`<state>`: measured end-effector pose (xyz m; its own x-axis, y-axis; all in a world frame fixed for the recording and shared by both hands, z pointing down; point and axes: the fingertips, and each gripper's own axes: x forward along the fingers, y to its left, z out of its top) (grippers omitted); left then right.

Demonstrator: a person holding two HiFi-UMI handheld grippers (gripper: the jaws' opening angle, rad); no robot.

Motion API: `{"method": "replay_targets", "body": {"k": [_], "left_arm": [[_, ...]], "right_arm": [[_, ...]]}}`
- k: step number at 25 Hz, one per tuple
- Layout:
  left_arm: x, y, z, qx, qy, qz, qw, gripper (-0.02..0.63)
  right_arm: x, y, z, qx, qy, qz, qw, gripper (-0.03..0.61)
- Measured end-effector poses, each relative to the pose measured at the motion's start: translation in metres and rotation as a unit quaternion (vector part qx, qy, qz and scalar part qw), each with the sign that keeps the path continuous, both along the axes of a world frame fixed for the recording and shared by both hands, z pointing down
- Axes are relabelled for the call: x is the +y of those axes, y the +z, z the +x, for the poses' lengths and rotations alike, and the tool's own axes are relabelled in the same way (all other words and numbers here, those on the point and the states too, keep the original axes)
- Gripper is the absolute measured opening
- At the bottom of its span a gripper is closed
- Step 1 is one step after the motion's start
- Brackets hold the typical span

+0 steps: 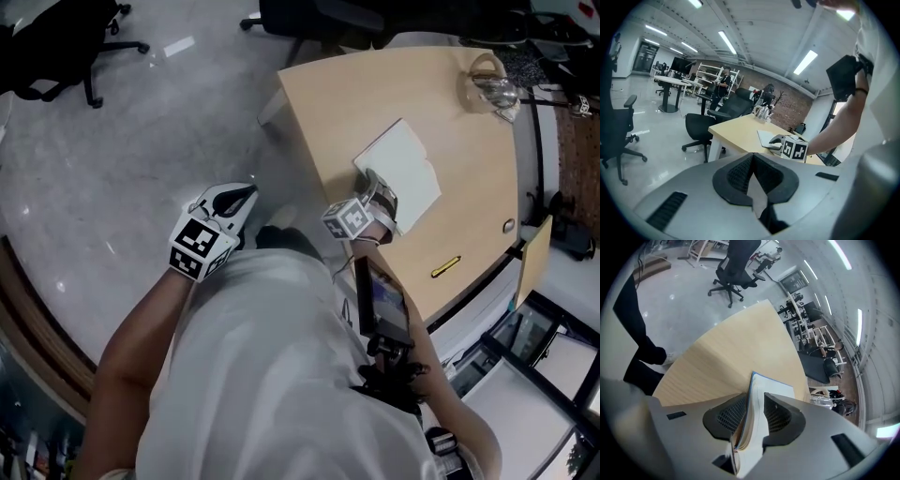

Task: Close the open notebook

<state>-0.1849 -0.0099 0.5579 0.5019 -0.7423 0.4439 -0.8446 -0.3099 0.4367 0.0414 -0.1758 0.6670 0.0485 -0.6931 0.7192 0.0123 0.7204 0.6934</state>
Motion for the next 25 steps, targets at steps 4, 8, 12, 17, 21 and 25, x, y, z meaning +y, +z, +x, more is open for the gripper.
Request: {"method": "replay_targets", "body": {"k": [4,8,12,17,21,25], "left_arm": [[0.003,0.003,-0.004,0.001,-0.008,-0.002,1.0,0.005],[0.002,0.0,-0.002,0.001,-0.007,0.0,1.0,0.005],[0.006,-0.001,-0.001,-0.001,0.001,0.001,1.0,0.005],[0.009,-0.001,0.004,-0.003,0.019,0.0,0.9998,0.005],[0.003,-0.005,0.013,-0.005,0.037,0.008,0.9993,0.005],[-0.004,-0.011,0.027,-0.009,0.064,0.016,0.9978,0.005]], "right_arm": [[-0.003,0.003,-0.001,0.016,0.004,0.017,1.0,0.098],[-0.003,0.005,-0.001,0.01,0.012,0.012,1.0,0.071],[0.0,0.003,-0.002,-0.015,0.028,0.009,0.999,0.037],[0.002,-0.007,-0.005,-0.06,0.059,0.002,0.996,0.032],[0.001,-0.022,-0.004,-0.098,0.077,0.016,0.992,0.029],[0.003,-0.038,0.001,-0.145,0.096,0.023,0.985,0.028]]}}
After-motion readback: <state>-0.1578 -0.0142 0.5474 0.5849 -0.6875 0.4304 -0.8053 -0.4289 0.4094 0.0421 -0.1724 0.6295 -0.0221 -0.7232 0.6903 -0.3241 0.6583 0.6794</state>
